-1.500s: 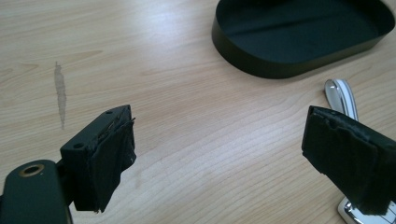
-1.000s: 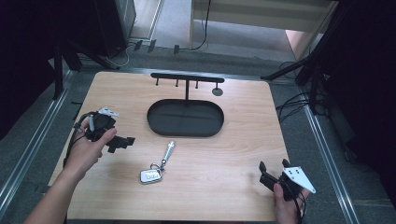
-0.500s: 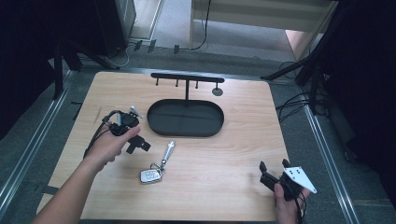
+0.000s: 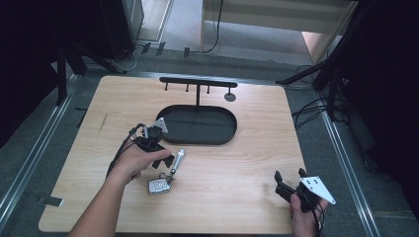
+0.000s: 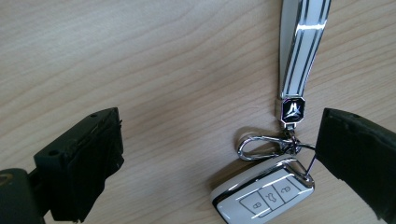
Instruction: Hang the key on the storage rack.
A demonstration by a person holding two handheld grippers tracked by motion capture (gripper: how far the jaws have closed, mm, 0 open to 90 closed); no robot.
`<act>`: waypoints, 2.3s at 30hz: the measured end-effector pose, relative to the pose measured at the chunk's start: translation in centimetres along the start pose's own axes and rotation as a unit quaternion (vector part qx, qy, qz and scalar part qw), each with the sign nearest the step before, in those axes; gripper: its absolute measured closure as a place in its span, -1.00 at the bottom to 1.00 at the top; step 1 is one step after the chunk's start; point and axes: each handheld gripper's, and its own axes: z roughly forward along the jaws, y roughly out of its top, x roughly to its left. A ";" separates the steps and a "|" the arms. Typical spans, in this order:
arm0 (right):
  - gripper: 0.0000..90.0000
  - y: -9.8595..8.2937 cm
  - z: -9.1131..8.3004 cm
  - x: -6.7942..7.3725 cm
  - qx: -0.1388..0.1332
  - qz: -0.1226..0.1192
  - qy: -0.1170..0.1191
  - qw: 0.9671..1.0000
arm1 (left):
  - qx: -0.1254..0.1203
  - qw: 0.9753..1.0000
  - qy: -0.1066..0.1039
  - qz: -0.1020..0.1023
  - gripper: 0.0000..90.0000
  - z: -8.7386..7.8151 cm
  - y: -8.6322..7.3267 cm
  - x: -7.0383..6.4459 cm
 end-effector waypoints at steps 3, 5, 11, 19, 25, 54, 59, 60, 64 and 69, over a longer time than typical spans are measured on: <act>-0.71 0.0 0.0 0.0 -0.001 0.002 0.000 1.000 | 0.004 1.000 -0.003 0.012 -0.86 0.4 0.2 -1.0; -0.71 0.0 0.0 -0.1 -0.001 0.003 0.001 1.000 | 0.004 1.000 -0.004 0.017 -0.70 0.5 0.2 -1.4; -0.71 0.0 0.0 -0.1 -0.001 0.004 0.002 1.000 | 0.019 0.999 -0.008 0.033 -0.25 1.1 0.4 -3.0; -0.71 0.0 0.0 -0.1 -0.002 0.004 0.003 1.000 | 0.041 0.998 -0.039 0.025 0.25 1.7 0.8 -3.5; -0.71 0.0 0.0 -0.1 -0.002 0.004 0.003 1.000 | 0.058 0.997 -0.057 -0.017 0.45 1.8 1.1 -3.5; -0.71 0.0 0.0 -0.2 -0.002 0.005 0.004 1.000 | 0.040 0.999 0.005 -0.008 0.65 2.7 1.4 -5.5; -0.71 0.0 0.0 -0.1 -0.002 0.005 0.003 1.000 | 0.036 0.999 0.027 0.017 0.66 2.8 1.2 -6.1; -0.71 0.0 0.0 -0.1 -0.002 0.005 0.003 1.000 | 0.035 0.998 0.037 0.030 0.66 2.8 1.1 -6.4; -0.71 0.0 0.0 -0.2 -0.003 0.006 0.004 1.000 | 0.034 0.998 0.038 0.033 0.66 2.8 1.1 -6.5; -0.71 0.0 0.0 -0.2 -0.002 0.008 0.004 1.000 | 0.028 0.998 0.030 0.046 0.67 2.7 1.0 -6.1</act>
